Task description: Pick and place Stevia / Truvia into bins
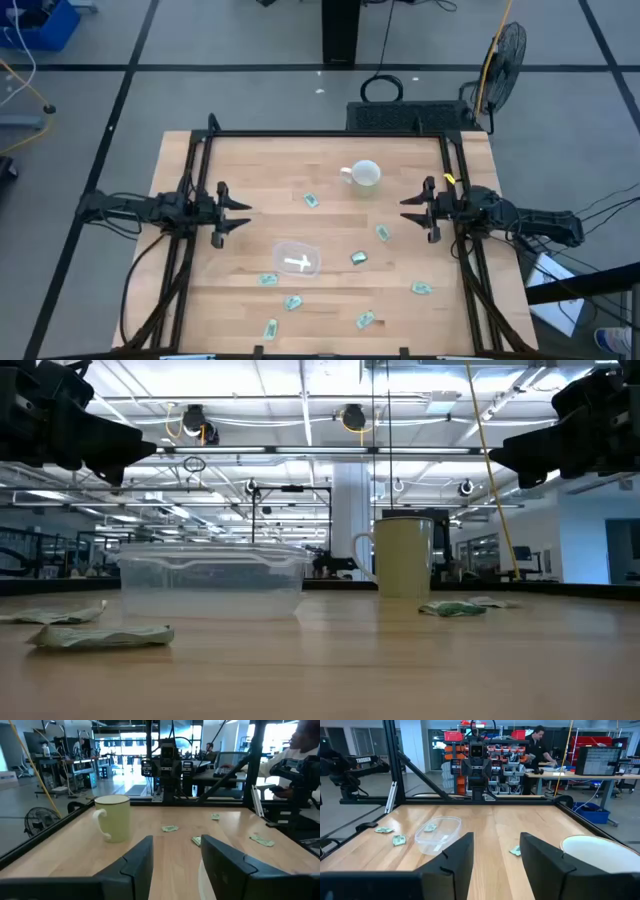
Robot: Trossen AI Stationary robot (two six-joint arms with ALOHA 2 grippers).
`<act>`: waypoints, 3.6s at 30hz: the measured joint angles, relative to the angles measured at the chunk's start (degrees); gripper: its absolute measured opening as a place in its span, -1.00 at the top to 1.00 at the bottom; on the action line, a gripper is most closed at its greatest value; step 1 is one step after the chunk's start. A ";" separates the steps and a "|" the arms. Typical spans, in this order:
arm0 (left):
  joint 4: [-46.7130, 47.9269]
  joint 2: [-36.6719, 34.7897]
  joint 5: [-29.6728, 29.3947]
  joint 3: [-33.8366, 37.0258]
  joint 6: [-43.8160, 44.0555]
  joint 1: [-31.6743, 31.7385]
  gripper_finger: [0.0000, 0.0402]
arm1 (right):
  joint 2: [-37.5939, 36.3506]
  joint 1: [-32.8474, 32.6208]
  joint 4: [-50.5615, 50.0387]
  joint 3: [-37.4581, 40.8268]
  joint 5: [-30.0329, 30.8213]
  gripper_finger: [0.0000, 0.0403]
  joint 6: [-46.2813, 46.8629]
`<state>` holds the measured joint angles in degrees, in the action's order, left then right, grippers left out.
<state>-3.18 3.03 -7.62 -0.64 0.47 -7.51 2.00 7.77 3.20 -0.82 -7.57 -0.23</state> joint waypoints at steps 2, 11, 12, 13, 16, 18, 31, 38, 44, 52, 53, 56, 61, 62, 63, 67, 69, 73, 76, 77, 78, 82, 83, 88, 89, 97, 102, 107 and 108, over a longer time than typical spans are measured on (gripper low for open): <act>-0.01 0.01 0.00 0.00 0.00 0.02 0.15 | -0.02 0.01 0.00 0.00 0.00 0.23 0.00; 0.00 0.01 0.00 0.00 -0.02 0.02 0.15 | -0.01 0.01 -0.01 0.00 0.00 0.23 0.00; 0.00 0.02 -0.02 0.00 -0.02 0.00 0.15 | 0.00 0.02 -0.02 0.00 0.00 0.23 -0.01; 0.00 0.00 -0.01 0.01 -0.02 0.02 0.15 | 0.00 0.02 -0.02 -0.02 0.00 0.23 -0.02; -0.02 0.01 0.00 0.00 -0.01 0.02 0.15 | -0.01 0.00 -0.02 0.00 0.00 0.23 0.00; 0.00 0.00 0.00 0.00 -0.01 0.01 0.15 | 0.00 0.00 -0.02 0.00 0.00 0.23 -0.02; 0.00 0.00 0.00 0.00 0.00 0.00 0.15 | 0.00 0.00 0.00 -0.02 0.00 0.23 0.00; -0.01 0.01 0.00 0.00 -0.01 0.02 0.15 | -0.01 0.00 0.00 0.00 0.00 0.23 -0.01; -0.01 0.01 -0.01 0.01 -0.01 0.02 0.15 | 0.00 0.02 0.00 0.00 0.00 0.23 0.00; 0.00 0.00 0.00 0.00 -0.02 0.01 0.15 | -0.02 0.02 0.00 0.00 0.00 0.23 0.00; -0.02 0.00 0.00 0.00 -0.02 0.02 0.15 | -0.01 0.02 0.00 0.00 0.00 0.23 0.00; -0.02 0.00 0.00 0.00 0.00 0.02 0.15 | 0.00 0.00 0.00 -0.02 0.00 0.23 0.00; 0.00 0.00 -0.02 0.00 0.00 0.00 0.15 | 0.00 0.00 0.00 0.00 0.00 0.23 0.00; 0.00 0.00 0.00 0.00 0.00 0.00 0.15 | -0.02 0.02 -0.01 -0.01 0.00 0.23 0.00; -0.01 0.00 -0.01 0.00 -0.01 0.01 0.15 | -0.01 0.02 -0.02 0.00 0.00 0.23 0.00; -0.01 0.00 -0.01 0.00 0.00 0.01 0.15 | -0.01 0.02 0.00 -0.01 0.00 0.23 0.00; 0.00 0.00 0.00 0.00 0.00 0.00 0.15 | -0.01 0.01 0.00 -0.01 0.00 0.23 0.00; 0.00 0.02 -0.02 0.00 -0.02 0.02 0.15 | -0.02 0.00 0.00 -0.02 0.00 0.23 0.00; -0.01 0.00 -0.02 0.00 -0.01 0.02 0.15 | 0.00 0.01 -0.01 0.00 0.00 0.23 0.00; -0.02 0.00 -0.02 0.02 -0.02 0.02 0.15 | 0.00 0.01 -0.01 0.00 0.00 0.23 0.00; -0.02 0.00 0.00 0.00 -0.02 0.02 0.15 | 0.00 0.00 0.00 0.00 0.00 0.23 -0.01; 0.00 0.02 0.00 0.00 -0.02 0.02 0.15 | -0.01 0.00 0.00 0.00 0.00 0.23 -0.01; -0.02 0.01 0.00 0.00 0.00 0.02 0.15 | -0.01 0.02 -0.02 -0.01 0.00 0.23 -0.01; -0.02 0.00 0.00 0.02 -0.02 0.02 0.15 | -0.02 0.00 0.00 -0.02 0.00 0.23 0.00; -0.01 0.00 -0.01 0.00 -0.02 0.01 0.15 | -0.02 0.02 0.00 0.00 0.00 0.23 -0.02; -1.62 0.00 -4.26 0.00 -2.28 0.02 0.15 | -0.01 0.00 0.00 0.00 0.00 0.23 -0.02; -1.62 0.00 -7.95 -0.04 -2.28 0.02 0.15 | 0.00 0.00 -0.02 -0.02 0.00 0.23 0.00; -1.70 0.00 -7.93 -0.04 -1.89 0.02 0.15 | 0.00 0.02 -0.02 0.00 0.00 0.23 0.00; -1.73 0.00 -7.93 -0.04 -1.81 0.02 0.15 | 0.00 0.02 0.00 0.00 0.00 0.23 -0.02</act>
<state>-4.91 3.03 -15.55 -0.69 -1.34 -7.49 2.00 7.79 3.20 -0.82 -7.57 -0.25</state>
